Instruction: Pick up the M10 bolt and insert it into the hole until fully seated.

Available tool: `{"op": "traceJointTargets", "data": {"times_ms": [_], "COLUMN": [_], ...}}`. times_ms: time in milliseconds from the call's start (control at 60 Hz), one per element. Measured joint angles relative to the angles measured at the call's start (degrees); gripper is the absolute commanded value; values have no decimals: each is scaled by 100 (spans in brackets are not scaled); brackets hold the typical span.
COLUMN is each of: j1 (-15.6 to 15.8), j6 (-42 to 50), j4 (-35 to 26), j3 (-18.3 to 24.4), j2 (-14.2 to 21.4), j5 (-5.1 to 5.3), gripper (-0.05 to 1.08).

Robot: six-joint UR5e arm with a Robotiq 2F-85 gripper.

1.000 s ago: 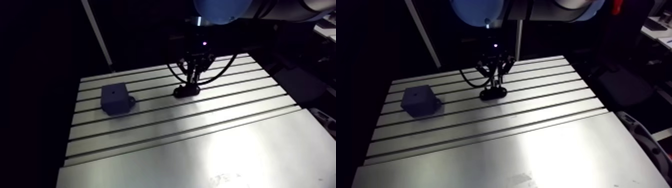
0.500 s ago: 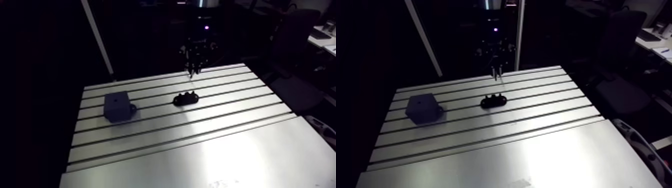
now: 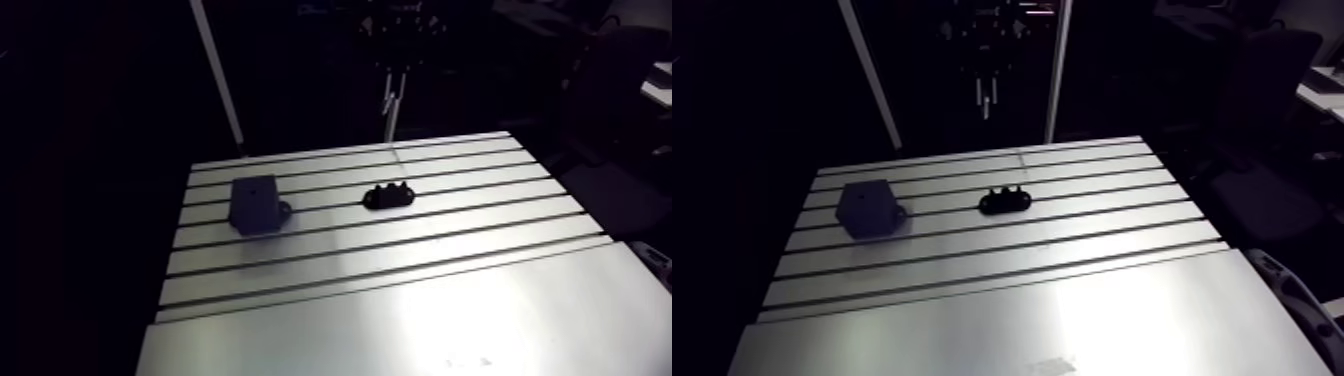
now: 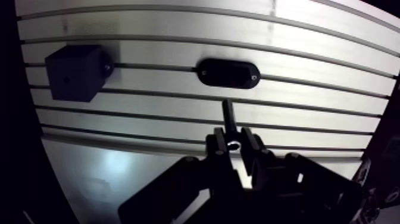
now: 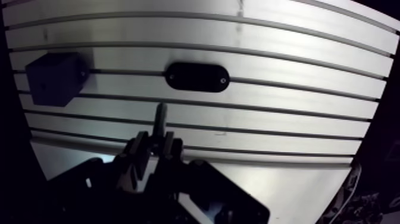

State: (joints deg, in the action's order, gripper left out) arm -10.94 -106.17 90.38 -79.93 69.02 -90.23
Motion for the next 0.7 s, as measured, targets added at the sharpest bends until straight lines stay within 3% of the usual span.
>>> {"op": "traceJointTargets", "data": {"times_ms": [383, 700], "j1": [702, 1249], "j6": [-31, -56], "j4": [-776, -1210], "j3": [753, 1275], "j2": [-333, -690], "j5": [-24, -122], "gripper": [108, 108]}}
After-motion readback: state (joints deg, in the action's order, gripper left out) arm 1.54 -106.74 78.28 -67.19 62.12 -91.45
